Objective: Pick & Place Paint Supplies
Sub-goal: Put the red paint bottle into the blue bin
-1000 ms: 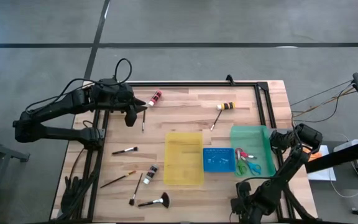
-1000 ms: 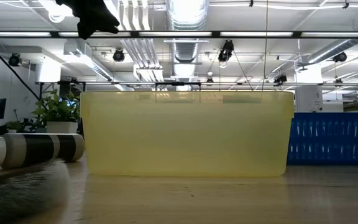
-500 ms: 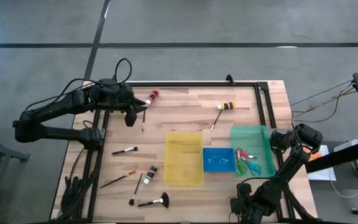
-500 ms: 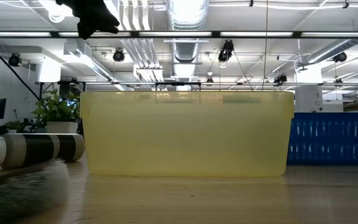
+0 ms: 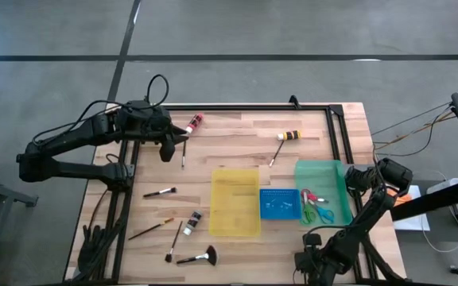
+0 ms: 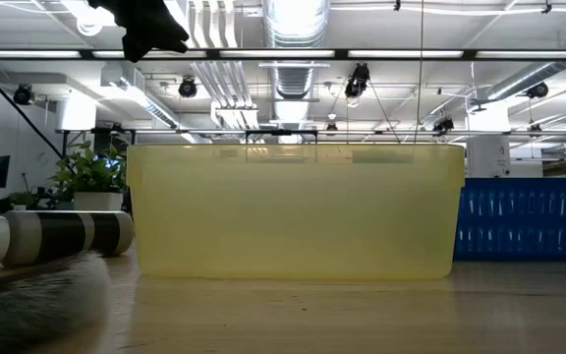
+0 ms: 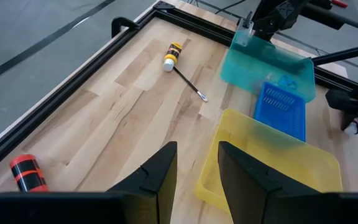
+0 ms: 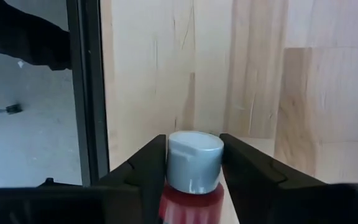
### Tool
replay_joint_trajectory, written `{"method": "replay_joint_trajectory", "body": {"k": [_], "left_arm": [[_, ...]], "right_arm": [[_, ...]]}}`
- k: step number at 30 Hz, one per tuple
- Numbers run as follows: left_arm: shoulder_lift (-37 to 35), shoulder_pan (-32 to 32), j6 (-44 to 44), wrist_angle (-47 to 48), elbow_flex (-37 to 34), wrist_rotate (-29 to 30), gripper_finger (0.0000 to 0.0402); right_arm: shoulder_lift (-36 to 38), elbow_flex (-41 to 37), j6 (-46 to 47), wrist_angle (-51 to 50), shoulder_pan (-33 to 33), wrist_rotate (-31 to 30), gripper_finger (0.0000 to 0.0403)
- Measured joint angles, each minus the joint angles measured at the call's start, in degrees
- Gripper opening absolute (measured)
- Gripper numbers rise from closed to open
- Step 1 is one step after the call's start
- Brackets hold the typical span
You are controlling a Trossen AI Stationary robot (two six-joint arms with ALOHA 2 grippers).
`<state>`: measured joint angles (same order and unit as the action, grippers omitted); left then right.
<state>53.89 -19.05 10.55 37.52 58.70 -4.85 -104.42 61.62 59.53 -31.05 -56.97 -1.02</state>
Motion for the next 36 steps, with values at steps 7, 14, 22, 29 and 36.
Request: {"method": "replay_joint_trajectory", "body": {"k": [7, 14, 22, 29, 36], "left_arm": [[0.0, 0.0, 0.0, 0.0, 0.0, -0.3, 0.0128], [0.0, 0.0, 0.0, 0.0, 0.0, -0.8, 0.0128], [0.0, 0.0, 0.0, 0.1, 0.0, -1.0, 0.0128], [0.0, 0.1, -1.7, 0.1, 0.0, -1.0, 0.0128], [0.0, 0.3, -5.2, 0.0, 0.0, -1.2, 0.0128]], "right_arm": [[0.0, -0.2, -2.6, 0.1, 0.0, 0.1, 0.0114], [0.6, 1.7, -4.2, -0.1, 0.4, -0.7, 0.0112], [7.3, 3.0, -1.3, -1.7, 0.9, -8.0, 0.0112], [20.3, 0.1, 9.2, -8.2, 3.8, -23.6, 0.0112], [28.6, -2.9, 7.6, -6.8, 12.5, -33.1, 0.0112]]}}
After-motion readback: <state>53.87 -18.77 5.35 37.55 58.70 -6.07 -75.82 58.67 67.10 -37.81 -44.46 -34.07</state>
